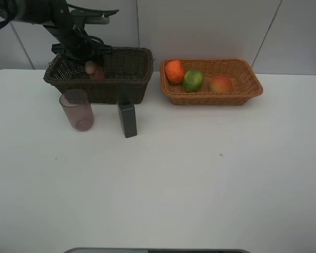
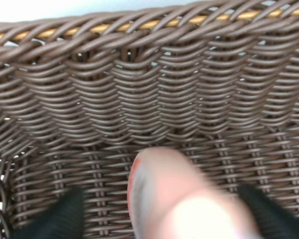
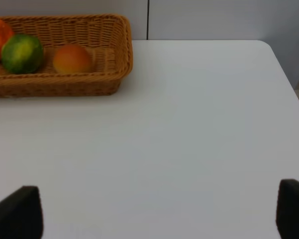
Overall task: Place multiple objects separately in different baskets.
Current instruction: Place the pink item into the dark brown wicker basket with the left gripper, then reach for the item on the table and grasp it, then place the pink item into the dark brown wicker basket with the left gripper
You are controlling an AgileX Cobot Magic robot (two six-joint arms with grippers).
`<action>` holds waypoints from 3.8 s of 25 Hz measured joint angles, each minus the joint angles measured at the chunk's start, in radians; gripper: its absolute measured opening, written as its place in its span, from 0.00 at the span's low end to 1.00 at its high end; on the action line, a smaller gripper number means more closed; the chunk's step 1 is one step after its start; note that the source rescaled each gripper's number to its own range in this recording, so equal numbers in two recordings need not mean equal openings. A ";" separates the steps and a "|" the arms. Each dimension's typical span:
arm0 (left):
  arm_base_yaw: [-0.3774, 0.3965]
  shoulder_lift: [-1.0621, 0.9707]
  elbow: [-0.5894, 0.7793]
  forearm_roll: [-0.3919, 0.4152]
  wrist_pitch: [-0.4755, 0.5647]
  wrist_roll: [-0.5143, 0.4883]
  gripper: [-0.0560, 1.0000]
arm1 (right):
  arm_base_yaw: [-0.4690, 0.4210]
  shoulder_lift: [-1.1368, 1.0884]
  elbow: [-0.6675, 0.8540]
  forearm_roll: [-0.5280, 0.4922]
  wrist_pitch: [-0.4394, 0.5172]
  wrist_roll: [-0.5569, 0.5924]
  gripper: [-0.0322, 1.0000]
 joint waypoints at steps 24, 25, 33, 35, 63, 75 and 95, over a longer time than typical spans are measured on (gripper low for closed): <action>-0.041 -0.341 0.227 -0.047 0.210 0.001 1.00 | 0.000 0.000 0.000 0.001 0.000 0.000 0.96; -0.041 -0.366 0.270 -0.045 0.209 -0.001 1.00 | 0.000 0.000 0.000 0.001 0.000 0.000 0.96; 0.002 -0.567 0.583 -0.020 0.156 -0.056 1.00 | 0.000 0.000 0.000 0.001 0.000 0.000 0.96; 0.015 -0.591 0.632 -0.018 0.143 -0.058 1.00 | 0.000 0.000 0.000 0.001 0.000 0.000 0.96; 0.031 -0.439 0.768 -0.029 -0.115 -0.107 1.00 | 0.000 0.000 0.000 0.000 0.000 0.000 0.96; 0.031 -0.373 0.768 -0.029 -0.159 -0.107 0.86 | 0.000 0.000 0.000 0.001 0.000 0.000 0.96; 0.036 -0.376 0.767 -0.034 -0.178 -0.110 0.06 | 0.000 0.000 0.000 0.000 0.000 0.000 0.96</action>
